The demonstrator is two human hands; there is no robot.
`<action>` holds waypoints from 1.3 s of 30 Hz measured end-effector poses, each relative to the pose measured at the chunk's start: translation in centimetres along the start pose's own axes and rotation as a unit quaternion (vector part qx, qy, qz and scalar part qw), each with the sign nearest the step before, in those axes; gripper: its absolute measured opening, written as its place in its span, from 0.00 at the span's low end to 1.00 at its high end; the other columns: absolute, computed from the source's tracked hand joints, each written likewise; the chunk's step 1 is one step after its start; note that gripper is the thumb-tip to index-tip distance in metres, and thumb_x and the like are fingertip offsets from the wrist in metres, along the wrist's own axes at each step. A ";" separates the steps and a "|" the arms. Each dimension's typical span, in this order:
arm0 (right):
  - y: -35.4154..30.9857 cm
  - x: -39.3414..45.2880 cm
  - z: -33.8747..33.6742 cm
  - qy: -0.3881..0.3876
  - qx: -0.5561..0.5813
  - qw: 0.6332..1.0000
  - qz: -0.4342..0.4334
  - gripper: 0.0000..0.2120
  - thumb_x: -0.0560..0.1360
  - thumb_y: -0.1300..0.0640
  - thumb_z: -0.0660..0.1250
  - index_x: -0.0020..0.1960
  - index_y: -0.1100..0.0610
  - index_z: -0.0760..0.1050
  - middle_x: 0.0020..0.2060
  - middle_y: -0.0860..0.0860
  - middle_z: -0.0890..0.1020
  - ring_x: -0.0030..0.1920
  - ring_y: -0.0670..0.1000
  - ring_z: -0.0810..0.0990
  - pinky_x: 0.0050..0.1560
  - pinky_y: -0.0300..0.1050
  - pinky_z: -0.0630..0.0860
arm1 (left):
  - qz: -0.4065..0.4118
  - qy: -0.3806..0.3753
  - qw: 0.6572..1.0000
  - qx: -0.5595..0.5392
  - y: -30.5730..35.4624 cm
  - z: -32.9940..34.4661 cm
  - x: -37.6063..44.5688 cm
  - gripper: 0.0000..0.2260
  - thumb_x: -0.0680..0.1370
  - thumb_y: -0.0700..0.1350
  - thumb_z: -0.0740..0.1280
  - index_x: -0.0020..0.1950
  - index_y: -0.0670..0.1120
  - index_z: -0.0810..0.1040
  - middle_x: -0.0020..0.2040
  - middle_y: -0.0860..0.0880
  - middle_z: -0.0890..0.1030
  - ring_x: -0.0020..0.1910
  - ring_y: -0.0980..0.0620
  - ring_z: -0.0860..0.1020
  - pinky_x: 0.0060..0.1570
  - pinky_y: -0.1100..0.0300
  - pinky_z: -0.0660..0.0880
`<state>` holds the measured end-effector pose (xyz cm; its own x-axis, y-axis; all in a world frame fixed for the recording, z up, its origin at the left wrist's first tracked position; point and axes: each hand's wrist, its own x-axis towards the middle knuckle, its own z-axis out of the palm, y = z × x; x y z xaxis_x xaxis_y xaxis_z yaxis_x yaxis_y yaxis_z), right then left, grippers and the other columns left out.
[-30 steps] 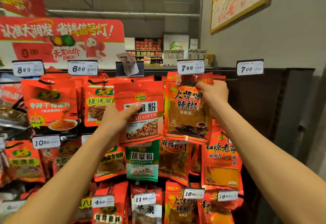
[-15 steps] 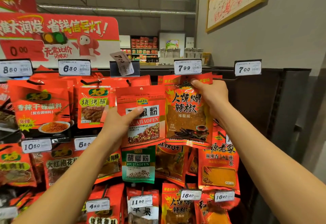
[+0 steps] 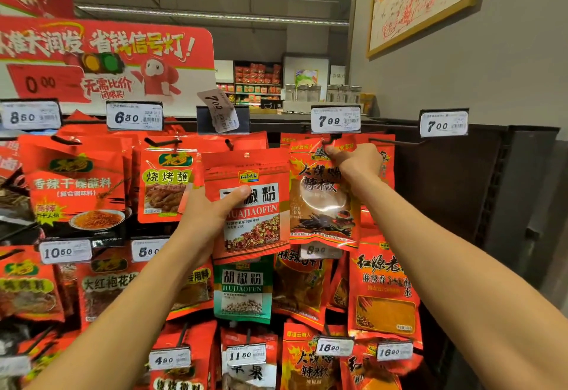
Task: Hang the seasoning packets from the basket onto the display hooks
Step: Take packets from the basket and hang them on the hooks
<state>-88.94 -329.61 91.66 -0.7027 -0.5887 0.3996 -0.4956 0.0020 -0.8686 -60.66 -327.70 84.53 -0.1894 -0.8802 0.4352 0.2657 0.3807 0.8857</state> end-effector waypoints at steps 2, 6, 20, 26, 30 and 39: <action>-0.1 1.1 1.4 0.005 -0.020 1.000 0.003 0.24 0.69 0.37 0.77 0.35 0.56 0.72 0.34 0.50 0.78 0.33 0.51 0.74 0.31 0.45 0.65 | 0.000 0.005 1.000 -0.001 0.1 -0.1 0.2 0.05 0.76 0.45 0.75 0.51 0.49 0.83 0.48 0.45 0.88 0.46 0.44 0.87 0.39 0.54 0.83; 0.1 3.5 3.6 -0.007 -0.036 0.999 0.002 0.23 0.70 0.37 0.76 0.37 0.56 0.76 0.32 0.49 0.79 0.29 0.48 0.78 0.25 0.41 0.73 | -0.014 0.023 1.000 0.000 0.3 -0.1 0.8 0.04 0.78 0.50 0.72 0.46 0.53 0.87 0.49 0.46 0.88 0.47 0.46 0.87 0.46 0.50 0.83; 2.6 -2.3 2.6 0.040 0.038 0.994 -0.093 0.12 0.78 0.58 0.68 0.61 0.57 0.75 0.55 0.54 0.80 0.56 0.55 0.79 0.57 0.51 0.75 | -0.031 0.016 0.999 -0.005 1.3 -1.6 2.4 0.03 0.80 0.43 0.69 0.48 0.48 0.81 0.42 0.46 0.87 0.39 0.47 0.86 0.40 0.53 0.82; -1.3 -9.5 3.9 -0.283 0.298 0.909 -0.075 0.09 0.80 0.51 0.68 0.51 0.57 0.80 0.35 0.50 0.85 0.32 0.49 0.83 0.28 0.41 0.78 | -0.042 0.020 0.998 0.041 2.6 -2.3 4.2 0.13 0.81 0.56 0.67 0.56 0.48 0.80 0.44 0.46 0.88 0.43 0.47 0.87 0.38 0.54 0.82; -4.7 -10.6 6.6 -0.265 0.252 0.925 -0.106 0.10 0.77 0.47 0.72 0.49 0.54 0.81 0.40 0.47 0.87 0.39 0.46 0.87 0.36 0.41 0.81 | -0.051 0.036 0.997 0.040 3.2 -2.7 5.5 0.12 0.80 0.54 0.69 0.56 0.46 0.78 0.43 0.46 0.88 0.42 0.46 0.87 0.38 0.52 0.83; -6.8 -10.8 8.9 -0.171 0.189 0.965 -0.069 0.14 0.75 0.44 0.73 0.44 0.56 0.82 0.37 0.51 0.87 0.40 0.55 0.87 0.46 0.65 0.83 | -0.056 0.063 0.995 0.047 3.7 -2.9 7.4 0.08 0.80 0.52 0.69 0.48 0.48 0.77 0.34 0.50 0.86 0.31 0.50 0.85 0.25 0.61 0.76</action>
<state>-73.41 -330.51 90.66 -0.4027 -0.7944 0.4547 -0.3050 -0.3520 -0.8849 -58.36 -333.59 90.50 -0.0914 -0.9448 0.3147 0.1580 0.2983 0.9413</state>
